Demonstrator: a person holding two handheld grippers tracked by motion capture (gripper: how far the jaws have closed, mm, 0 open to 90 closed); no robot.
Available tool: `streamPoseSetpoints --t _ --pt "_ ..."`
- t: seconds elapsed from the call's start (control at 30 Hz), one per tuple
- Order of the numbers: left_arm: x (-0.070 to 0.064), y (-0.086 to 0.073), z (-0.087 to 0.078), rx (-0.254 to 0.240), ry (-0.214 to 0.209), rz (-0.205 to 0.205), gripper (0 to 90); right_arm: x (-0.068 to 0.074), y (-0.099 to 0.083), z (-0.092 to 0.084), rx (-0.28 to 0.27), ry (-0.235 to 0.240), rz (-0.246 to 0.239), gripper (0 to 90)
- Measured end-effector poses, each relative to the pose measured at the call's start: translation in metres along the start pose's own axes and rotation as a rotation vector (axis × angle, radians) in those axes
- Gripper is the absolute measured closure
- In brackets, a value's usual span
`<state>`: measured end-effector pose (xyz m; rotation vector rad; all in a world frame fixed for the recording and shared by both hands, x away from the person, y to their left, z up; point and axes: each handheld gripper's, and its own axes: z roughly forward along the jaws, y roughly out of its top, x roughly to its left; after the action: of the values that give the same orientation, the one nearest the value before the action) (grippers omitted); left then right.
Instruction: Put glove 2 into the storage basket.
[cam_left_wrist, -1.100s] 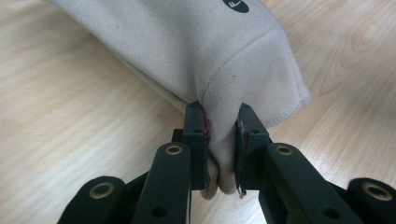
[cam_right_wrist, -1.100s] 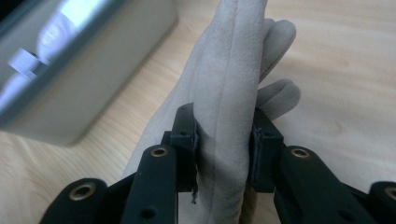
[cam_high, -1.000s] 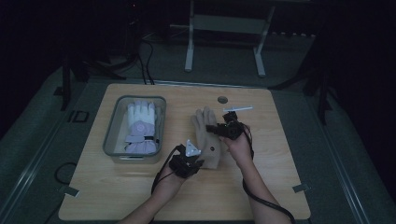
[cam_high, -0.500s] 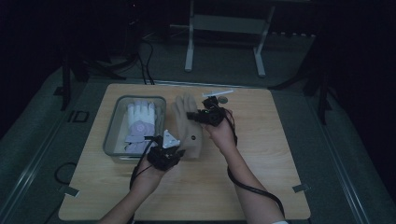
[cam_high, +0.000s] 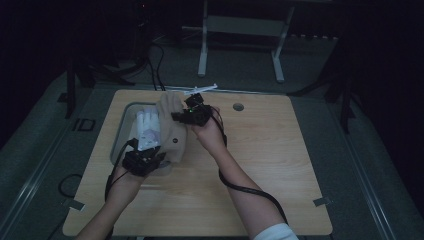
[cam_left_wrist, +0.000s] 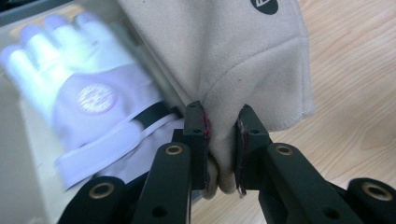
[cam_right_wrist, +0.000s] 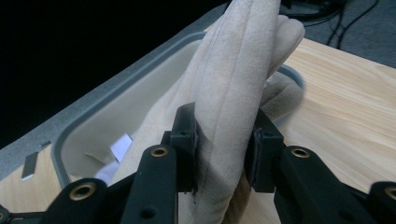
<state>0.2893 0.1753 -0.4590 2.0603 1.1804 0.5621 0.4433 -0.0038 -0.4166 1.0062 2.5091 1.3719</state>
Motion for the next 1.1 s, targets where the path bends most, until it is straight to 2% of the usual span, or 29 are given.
streamPoseSetpoints --t 0.2,0.37,0.4,0.47,0.57,0.7,0.77,0.87,0.93,1.0,1.03,1.1 --pt "0.020 -0.011 -0.009 0.009 0.042 -0.037 78.7 0.017 0.016 0.031 0.024 0.023 -0.034 68.8" --pt "0.040 -0.022 -0.012 0.036 0.049 -0.087 78.7 0.027 0.021 0.058 0.046 0.038 -0.060 68.8" --pt "0.040 -0.022 -0.012 0.036 0.049 -0.087 78.7 0.027 0.021 0.058 0.046 0.038 -0.060 68.8" --pt "0.046 -0.024 -0.009 0.047 0.050 -0.101 78.6 0.028 0.022 0.074 0.070 0.036 -0.066 68.7" --pt "0.050 -0.025 -0.003 0.056 0.050 -0.117 78.6 0.026 0.021 0.084 0.084 0.034 -0.060 68.7" --pt "0.054 -0.027 0.007 0.083 0.009 -0.147 78.3 0.018 0.016 0.100 0.121 0.036 -0.043 68.6" --pt "0.055 -0.028 0.010 0.091 0.004 -0.159 77.7 0.014 0.009 0.107 0.143 0.022 -0.039 68.3" --pt "0.056 -0.029 0.015 0.101 -0.013 -0.166 75.5 0.009 0.002 0.113 0.150 0.025 -0.026 67.5" --pt "0.056 -0.030 0.017 0.104 -0.032 -0.172 72.0 0.007 0.000 0.113 0.141 0.029 -0.021 66.5" --pt "0.056 -0.031 0.018 0.108 -0.054 -0.180 61.3 0.006 -0.001 0.112 0.140 0.026 -0.023 64.2" --pt "0.055 -0.032 0.017 0.094 -0.047 -0.179 57.7 0.005 -0.001 0.112 0.141 0.027 -0.025 62.1" --pt "0.055 -0.032 0.015 0.085 -0.024 -0.180 44.6 0.004 -0.001 0.110 0.139 0.036 -0.027 57.1"
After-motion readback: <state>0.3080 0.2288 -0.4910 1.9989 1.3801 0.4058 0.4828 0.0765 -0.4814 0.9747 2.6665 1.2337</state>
